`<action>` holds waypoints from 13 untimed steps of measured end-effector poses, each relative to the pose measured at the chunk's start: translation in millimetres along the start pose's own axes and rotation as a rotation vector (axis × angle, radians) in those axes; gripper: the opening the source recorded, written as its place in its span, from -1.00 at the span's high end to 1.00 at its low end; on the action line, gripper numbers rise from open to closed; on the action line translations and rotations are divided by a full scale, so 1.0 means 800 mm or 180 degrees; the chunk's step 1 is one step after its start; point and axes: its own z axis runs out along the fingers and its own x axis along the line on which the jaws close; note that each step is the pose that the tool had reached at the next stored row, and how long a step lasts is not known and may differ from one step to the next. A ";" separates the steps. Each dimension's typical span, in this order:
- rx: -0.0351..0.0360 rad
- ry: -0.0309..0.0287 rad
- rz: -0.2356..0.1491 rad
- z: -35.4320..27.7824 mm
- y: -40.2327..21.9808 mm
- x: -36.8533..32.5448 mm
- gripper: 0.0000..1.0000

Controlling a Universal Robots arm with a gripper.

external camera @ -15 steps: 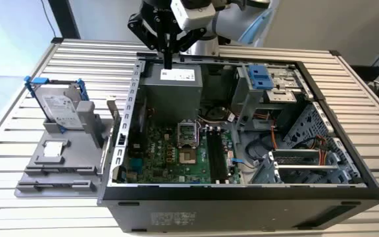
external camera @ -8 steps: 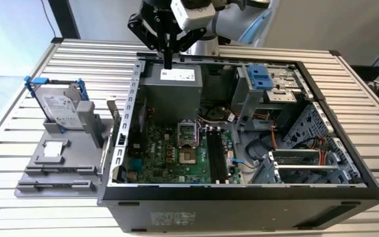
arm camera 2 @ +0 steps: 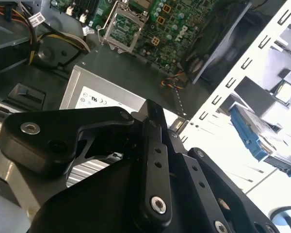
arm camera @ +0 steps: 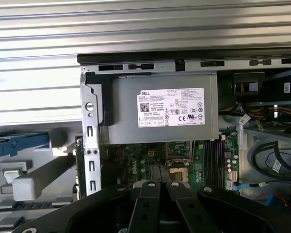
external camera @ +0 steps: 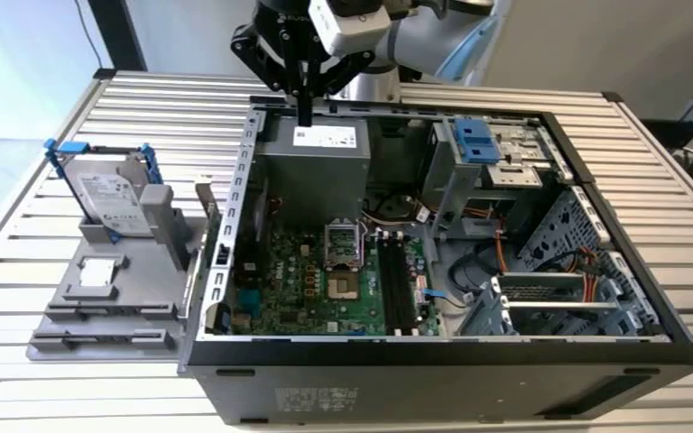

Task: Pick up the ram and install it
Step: 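Reach for the ram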

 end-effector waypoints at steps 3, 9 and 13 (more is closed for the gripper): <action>0.0000 0.0000 -0.0002 -0.0001 -0.0004 0.0057 1.00; 0.0000 0.0001 -0.0012 -0.0004 -0.0014 0.0200 1.00; 0.0000 0.0001 -0.0020 -0.0007 -0.0021 0.0305 1.00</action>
